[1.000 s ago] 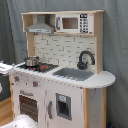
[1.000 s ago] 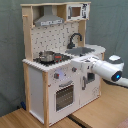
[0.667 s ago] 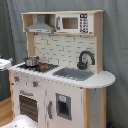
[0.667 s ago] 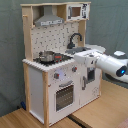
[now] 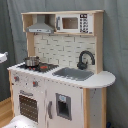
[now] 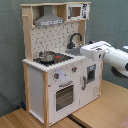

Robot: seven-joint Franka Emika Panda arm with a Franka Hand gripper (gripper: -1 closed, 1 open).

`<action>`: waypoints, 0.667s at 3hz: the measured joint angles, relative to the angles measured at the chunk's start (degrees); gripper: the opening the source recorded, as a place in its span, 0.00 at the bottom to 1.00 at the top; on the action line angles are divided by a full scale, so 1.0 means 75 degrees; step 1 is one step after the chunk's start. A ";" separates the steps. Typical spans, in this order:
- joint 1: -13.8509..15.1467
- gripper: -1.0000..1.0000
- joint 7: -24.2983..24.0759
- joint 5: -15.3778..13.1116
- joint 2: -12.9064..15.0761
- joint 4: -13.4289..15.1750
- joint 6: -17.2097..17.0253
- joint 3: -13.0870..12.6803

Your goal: Play with the kitchen

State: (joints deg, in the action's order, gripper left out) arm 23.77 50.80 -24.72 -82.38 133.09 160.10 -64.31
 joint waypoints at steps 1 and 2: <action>-0.0330 1.00 0.0627 0.0001 0.0051 0.0078 -0.0163 0.0379; -0.0408 1.00 0.1162 0.0001 0.0186 0.0194 -0.0114 0.0895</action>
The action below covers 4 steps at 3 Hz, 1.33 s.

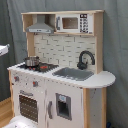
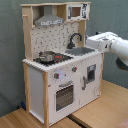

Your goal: Play with the kitchen

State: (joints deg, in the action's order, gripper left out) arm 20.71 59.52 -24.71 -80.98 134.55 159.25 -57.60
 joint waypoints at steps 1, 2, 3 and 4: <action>0.0011 1.00 0.0544 0.0000 0.0226 0.0040 0.0065 0.0491; 0.0067 1.00 0.1066 -0.0004 0.0645 0.0072 0.0233 0.0944; 0.0276 1.00 0.1411 -0.0007 0.1201 0.0076 0.0554 0.1221; 0.0615 1.00 0.1635 -0.0007 0.1675 0.0072 0.0996 0.1402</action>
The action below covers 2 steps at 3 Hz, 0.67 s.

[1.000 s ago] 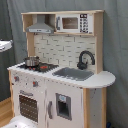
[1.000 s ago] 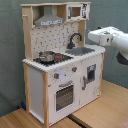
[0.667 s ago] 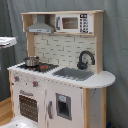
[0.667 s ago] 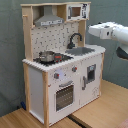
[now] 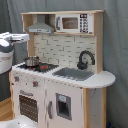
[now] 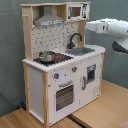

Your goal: Play with the kitchen

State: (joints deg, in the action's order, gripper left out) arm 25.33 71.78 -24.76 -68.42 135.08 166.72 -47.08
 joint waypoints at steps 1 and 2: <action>0.0386 1.00 0.0154 0.0000 0.0466 -0.0086 0.0482 0.0052; 0.0813 1.00 0.0304 0.0000 0.0959 -0.0292 0.0869 0.0052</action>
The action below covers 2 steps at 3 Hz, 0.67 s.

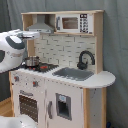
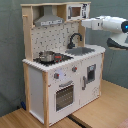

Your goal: Play with the kitchen

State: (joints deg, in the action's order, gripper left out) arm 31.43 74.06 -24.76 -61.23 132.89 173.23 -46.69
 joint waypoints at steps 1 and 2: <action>0.0405 1.00 0.0257 0.0000 0.0522 -0.0177 0.0301 0.0021; 0.0821 1.00 0.0360 0.0000 0.1037 -0.0463 0.0719 0.0114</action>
State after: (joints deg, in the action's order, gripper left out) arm 37.58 76.76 -24.76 -53.45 129.42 178.63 -45.84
